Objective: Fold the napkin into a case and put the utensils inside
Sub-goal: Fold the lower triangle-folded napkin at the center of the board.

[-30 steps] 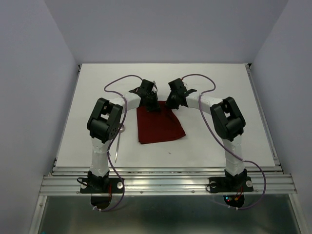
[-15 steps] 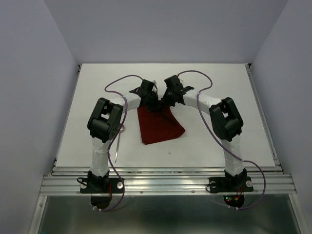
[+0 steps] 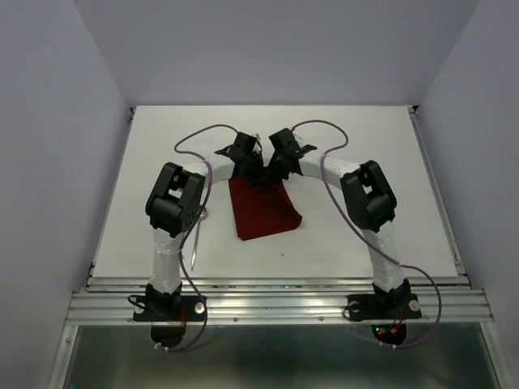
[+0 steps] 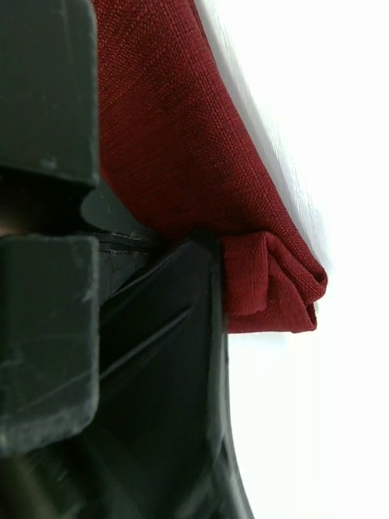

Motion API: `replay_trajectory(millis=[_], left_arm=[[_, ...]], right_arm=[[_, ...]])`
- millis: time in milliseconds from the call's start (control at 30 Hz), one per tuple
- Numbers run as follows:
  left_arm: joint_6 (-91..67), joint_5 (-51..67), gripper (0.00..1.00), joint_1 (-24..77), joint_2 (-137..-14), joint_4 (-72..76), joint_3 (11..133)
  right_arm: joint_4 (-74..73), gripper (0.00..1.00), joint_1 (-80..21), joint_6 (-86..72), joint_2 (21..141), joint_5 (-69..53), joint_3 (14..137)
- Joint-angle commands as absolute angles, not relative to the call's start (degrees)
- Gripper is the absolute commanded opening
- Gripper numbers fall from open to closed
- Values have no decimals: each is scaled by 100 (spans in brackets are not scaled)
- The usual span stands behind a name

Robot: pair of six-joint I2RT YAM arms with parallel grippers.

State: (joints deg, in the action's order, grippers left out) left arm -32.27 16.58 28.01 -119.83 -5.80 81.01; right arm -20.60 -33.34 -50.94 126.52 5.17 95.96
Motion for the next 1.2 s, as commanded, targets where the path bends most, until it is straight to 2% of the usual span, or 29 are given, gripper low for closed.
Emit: replay_trajectory(millis=[0,467,600,867,900,967,1100,1167], left_arm=[[-3155,1547,0,2848,-12111,-826,7910],[-3173,1248,0,2848,-11330,-984,7620],[-3287,1239,9,2848,-10935,-984,7322],[-3586,1344,41,2848,-10293,-888,6873],[-3629,1380,50,2856,-10161,-835,6777],[-3761,1511,58,2874,-10020,-721,6636],[-4051,1792,85,2935,-9738,-300,6249],[-4157,1854,87,3041,-9729,-185,6196]], right_arm=[[-2065,1,-3401,-5299,12814,764,9817],[-2171,1,-3401,-5502,13096,1063,9598],[-2241,1,-3401,-5502,13122,1125,9650],[-2487,1,-3401,-5511,13289,1257,9843],[-2522,1,-3401,-5519,13306,1292,9905],[-2558,1,-3401,-5511,13333,1318,9923],[-2549,1,-3401,-5511,13359,1301,9932],[-2549,1,-3401,-5511,13377,1266,9940]])
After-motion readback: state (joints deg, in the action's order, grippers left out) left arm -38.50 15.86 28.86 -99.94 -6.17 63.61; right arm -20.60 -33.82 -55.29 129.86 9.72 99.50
